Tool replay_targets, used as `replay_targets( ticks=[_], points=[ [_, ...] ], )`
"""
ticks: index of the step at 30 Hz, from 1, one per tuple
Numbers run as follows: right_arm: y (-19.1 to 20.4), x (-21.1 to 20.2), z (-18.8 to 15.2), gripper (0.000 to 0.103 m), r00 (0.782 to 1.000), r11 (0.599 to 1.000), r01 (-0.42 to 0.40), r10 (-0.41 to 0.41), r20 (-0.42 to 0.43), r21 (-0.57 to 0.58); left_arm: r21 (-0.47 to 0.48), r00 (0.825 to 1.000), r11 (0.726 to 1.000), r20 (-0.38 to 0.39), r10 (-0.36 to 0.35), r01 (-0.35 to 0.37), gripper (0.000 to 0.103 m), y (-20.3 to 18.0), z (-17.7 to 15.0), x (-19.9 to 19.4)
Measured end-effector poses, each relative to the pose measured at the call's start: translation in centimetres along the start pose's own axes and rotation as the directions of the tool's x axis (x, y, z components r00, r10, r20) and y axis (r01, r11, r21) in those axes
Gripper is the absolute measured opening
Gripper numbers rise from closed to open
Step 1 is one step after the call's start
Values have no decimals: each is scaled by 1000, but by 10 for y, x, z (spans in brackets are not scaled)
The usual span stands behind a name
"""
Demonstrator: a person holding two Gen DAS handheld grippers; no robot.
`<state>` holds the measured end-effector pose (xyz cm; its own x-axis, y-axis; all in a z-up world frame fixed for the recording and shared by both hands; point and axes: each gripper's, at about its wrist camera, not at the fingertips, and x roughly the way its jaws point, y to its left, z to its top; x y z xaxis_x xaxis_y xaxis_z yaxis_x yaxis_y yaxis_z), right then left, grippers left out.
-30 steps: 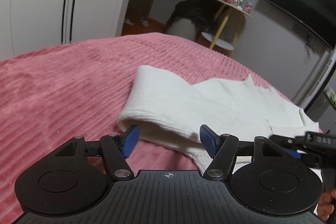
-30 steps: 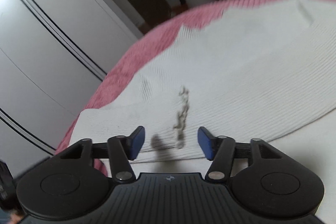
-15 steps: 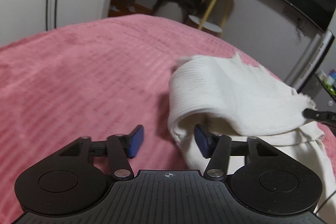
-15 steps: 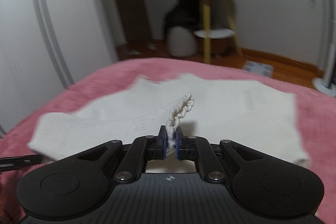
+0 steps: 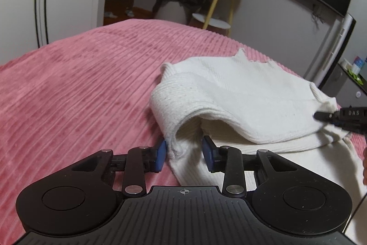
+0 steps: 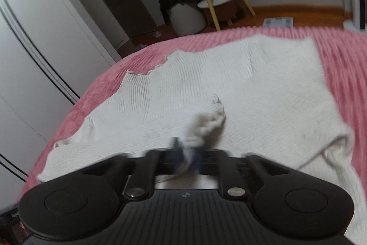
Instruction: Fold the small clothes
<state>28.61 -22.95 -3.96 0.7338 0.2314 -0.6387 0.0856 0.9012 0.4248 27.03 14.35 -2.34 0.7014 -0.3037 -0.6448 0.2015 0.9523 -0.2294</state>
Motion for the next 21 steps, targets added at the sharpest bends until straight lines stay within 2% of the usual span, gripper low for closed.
replay_targets(
  ticks=[2,4,7,12,17,21],
  points=[
    [11,-11,3,6,995,992,72,-63,83,-102,13,1000,1000,0,-6,6,37,-3,2,-4],
    [16,-21,8,6,979,970,142,-108,174,-198,36,1000,999,2,-24,24,37,-7,4,-8],
    [11,-30,11,6,963,937,210,-148,226,-278,71,1000,997,-1,-31,31,38,-17,7,-9],
    [-7,-31,15,6,953,911,265,-196,232,-317,59,999,998,-10,-37,38,38,-27,10,-8],
    [-17,-33,12,6,944,890,297,-218,249,-347,70,999,997,44,-32,29,40,-33,21,-14],
    [-29,-26,11,6,943,881,316,-249,222,-353,54,999,998,28,-15,13,42,-38,37,4]
  ],
)
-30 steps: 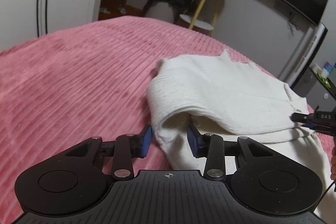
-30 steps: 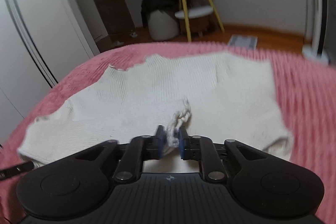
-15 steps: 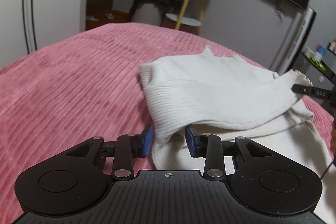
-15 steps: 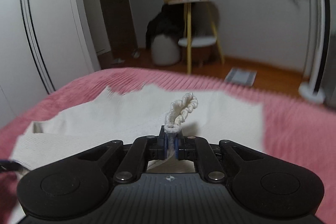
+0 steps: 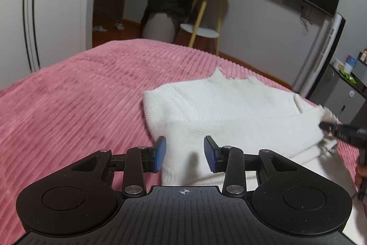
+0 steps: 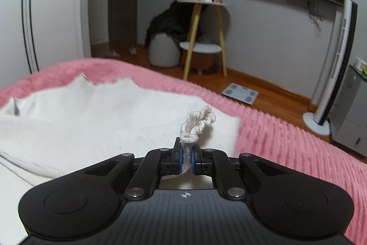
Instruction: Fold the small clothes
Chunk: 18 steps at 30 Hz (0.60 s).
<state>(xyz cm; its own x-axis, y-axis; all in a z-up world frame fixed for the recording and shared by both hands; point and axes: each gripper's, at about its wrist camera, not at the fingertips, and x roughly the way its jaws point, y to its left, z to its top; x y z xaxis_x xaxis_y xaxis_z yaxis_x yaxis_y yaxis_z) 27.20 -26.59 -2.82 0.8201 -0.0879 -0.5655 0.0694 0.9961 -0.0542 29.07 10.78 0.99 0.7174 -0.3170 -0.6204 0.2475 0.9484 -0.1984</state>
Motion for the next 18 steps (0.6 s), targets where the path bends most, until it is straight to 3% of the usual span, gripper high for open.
replay_targets(
  ticks=[1,3,7,9,10,11,15,16,18],
  points=[
    [-2,3,-2,6,1000,1000,-5,5,-14,4,-6,1000,1000,-7,11,-11,42,-1,4,8],
    [-6,7,-7,6,999,999,-24,25,-29,24,-29,998,999,-57,-22,21,56,-2,16,27],
    [-11,8,-11,6,998,996,-62,63,-22,58,-48,993,998,-120,24,-30,61,1,24,61],
    [-11,8,-10,6,997,996,-72,74,-21,51,-71,992,996,-120,45,-54,44,6,22,70],
    [-11,7,-10,6,997,996,-77,78,-17,43,-88,993,995,-110,41,-51,30,8,22,71],
    [-11,5,-10,6,997,997,-75,76,-3,34,-100,995,993,-88,54,-63,26,8,22,69],
    [-9,-5,-10,6,996,999,-48,48,81,2,-93,991,988,41,131,-127,17,3,13,51],
    [-9,-5,-12,6,995,999,-36,36,93,-2,-73,985,984,49,164,-160,18,2,8,50],
    [-11,1,-14,6,997,1000,-17,18,74,-11,-57,981,979,-5,195,-195,21,8,1,53]
  ],
)
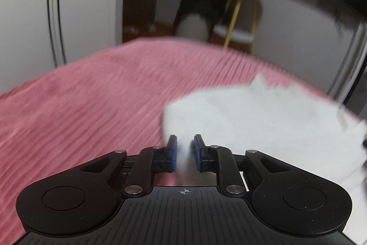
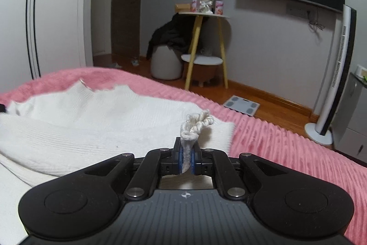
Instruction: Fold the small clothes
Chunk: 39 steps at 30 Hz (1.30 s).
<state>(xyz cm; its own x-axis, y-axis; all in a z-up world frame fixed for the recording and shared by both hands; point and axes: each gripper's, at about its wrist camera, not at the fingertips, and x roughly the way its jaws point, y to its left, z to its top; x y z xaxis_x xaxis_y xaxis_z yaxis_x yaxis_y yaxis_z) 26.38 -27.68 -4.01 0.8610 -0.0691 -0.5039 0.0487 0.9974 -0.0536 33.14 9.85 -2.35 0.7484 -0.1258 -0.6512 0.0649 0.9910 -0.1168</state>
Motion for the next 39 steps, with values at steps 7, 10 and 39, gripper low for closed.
replay_targets(
  ticks=[7,10,39],
  points=[
    [-7,8,-6,6,998,1000,-26,25,-62,-2,-25,999,999,-3,-41,41,46,2,16,-3],
    [-9,9,-9,6,998,999,-24,26,-65,25,21,998,1000,-69,-13,15,53,-13,20,19],
    [-16,-90,-11,43,980,975,-32,74,-187,220,202,974,973,-175,145,-108,86,-28,30,-179]
  ],
)
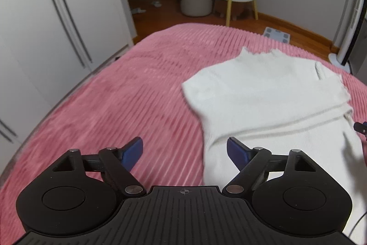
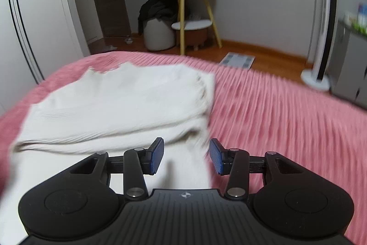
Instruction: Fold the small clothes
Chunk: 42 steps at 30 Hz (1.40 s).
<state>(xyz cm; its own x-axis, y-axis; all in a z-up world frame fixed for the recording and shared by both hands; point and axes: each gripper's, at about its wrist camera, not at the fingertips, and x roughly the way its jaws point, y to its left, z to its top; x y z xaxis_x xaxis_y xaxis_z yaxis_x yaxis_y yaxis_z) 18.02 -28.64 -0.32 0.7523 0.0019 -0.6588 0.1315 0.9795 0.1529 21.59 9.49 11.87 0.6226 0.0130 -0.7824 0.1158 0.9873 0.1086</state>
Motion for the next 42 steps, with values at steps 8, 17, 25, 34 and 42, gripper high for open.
replay_targets(
  ticks=[8,17,25,34,42],
  points=[
    [14,-20,-18,42,984,980,-88,113,-136,179,-246,995,966,84,-54,73,95,2,-75,14],
    [-8,-33,-42,42,976,976,-44,87,-199,213,-277,993,954,4,-117,114,94,-27,-101,52],
    [-6,-22,-38,42,976,979,-52,92,-197,196,-250,995,965,-33,-96,85,94,-30,-107,61],
    [15,31,-7,42,968,943,-134,190,-162,306,-302,992,951,-87,-91,61,94,2,-121,65],
    [12,82,21,42,969,871,-142,219,-113,471,-291,987,954,-121,-107,68,94,12,-128,74]
  ],
)
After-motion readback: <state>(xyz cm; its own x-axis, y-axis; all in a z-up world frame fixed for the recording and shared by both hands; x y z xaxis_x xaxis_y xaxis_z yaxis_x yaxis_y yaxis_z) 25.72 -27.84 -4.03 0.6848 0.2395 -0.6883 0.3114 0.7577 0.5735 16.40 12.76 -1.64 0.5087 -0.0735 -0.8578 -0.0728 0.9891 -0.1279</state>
